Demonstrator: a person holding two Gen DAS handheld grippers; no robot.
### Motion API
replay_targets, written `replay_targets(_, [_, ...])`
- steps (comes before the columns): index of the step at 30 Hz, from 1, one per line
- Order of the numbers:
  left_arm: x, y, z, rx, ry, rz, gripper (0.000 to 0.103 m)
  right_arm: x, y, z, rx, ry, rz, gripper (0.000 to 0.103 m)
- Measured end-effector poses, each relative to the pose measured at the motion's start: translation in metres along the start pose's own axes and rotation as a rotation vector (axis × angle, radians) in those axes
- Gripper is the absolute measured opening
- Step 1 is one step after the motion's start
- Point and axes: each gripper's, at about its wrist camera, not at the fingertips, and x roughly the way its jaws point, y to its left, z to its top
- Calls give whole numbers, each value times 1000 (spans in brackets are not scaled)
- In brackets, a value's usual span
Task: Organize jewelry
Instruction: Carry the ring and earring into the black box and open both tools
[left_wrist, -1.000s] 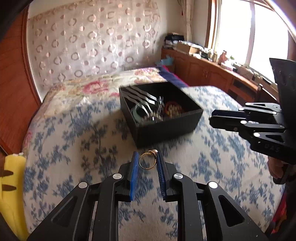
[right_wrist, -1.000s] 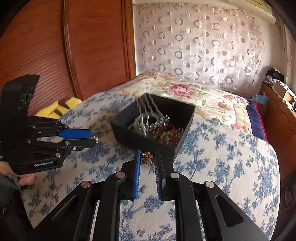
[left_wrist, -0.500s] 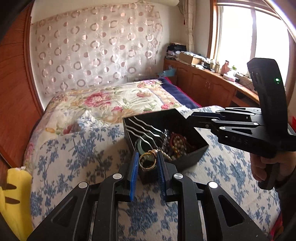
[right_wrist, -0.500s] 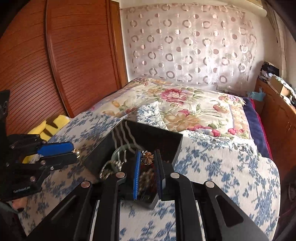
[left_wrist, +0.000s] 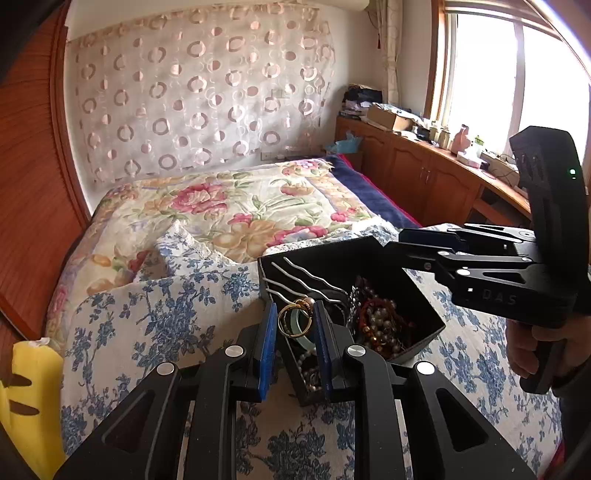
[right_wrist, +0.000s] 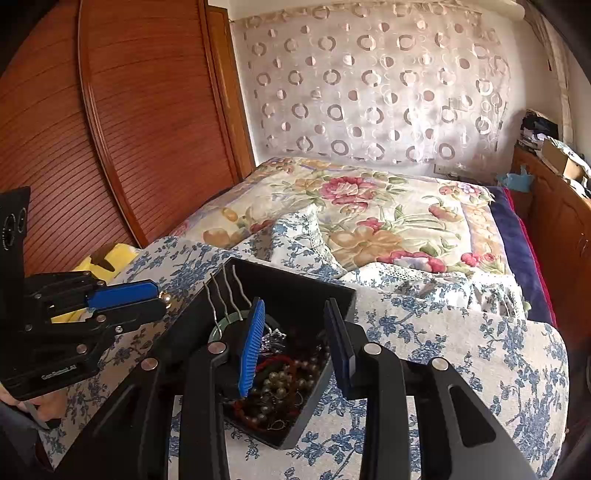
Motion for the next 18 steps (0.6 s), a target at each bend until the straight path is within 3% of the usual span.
replay_targets(18, [21, -16, 11, -2, 9, -7, 20, -28, -5, -18, 18, -50, -43, 36])
